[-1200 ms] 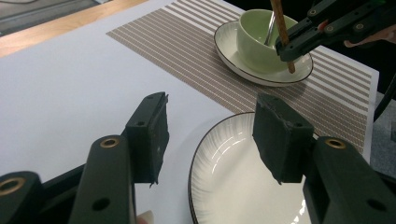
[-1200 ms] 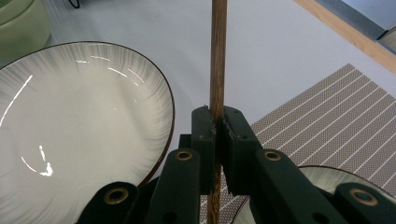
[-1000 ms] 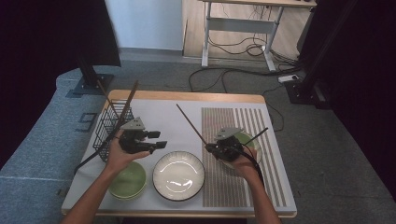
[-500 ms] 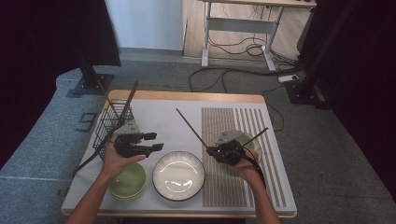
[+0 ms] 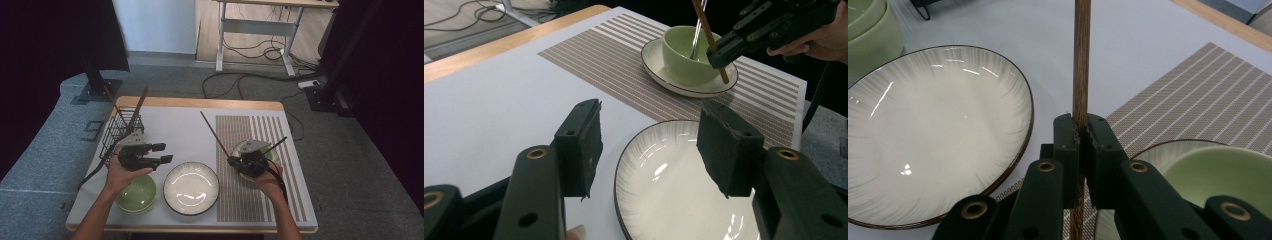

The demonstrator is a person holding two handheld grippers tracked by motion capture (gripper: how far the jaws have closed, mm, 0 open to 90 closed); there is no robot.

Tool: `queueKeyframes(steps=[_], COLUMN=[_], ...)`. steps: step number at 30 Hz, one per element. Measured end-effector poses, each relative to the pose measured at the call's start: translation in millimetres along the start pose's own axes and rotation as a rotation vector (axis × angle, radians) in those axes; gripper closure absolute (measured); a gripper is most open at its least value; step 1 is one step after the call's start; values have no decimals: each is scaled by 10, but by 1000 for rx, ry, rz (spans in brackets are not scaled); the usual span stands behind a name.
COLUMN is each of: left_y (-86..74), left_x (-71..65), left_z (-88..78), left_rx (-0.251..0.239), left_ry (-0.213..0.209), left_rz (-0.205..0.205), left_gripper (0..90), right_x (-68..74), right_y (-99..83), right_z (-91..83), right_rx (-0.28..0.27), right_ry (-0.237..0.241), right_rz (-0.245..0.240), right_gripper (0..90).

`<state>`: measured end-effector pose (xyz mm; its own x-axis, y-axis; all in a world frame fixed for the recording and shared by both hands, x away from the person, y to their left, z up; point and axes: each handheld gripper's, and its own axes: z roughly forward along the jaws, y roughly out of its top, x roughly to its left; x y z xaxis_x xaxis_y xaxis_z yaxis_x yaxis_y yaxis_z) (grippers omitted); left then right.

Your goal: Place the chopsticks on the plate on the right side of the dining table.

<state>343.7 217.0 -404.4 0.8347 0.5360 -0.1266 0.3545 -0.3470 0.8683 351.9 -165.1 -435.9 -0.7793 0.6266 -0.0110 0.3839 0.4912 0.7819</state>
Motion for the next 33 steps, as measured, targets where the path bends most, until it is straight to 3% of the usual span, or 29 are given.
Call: queueKeyframes(steps=[23,33], left_y=[-95,-123], left_x=[-46,-39], left_z=[-56,-33], left_rx=[-12,-9], left_ry=[1,1], left_rz=[3,2], left_gripper=[439,438], right_x=[-256,-403], right_y=[-232,-389], right_z=[-439,-529], right_rx=[-94,-93], right_ry=[-70,-89], right_rz=[104,148], right_gripper=[849,848])
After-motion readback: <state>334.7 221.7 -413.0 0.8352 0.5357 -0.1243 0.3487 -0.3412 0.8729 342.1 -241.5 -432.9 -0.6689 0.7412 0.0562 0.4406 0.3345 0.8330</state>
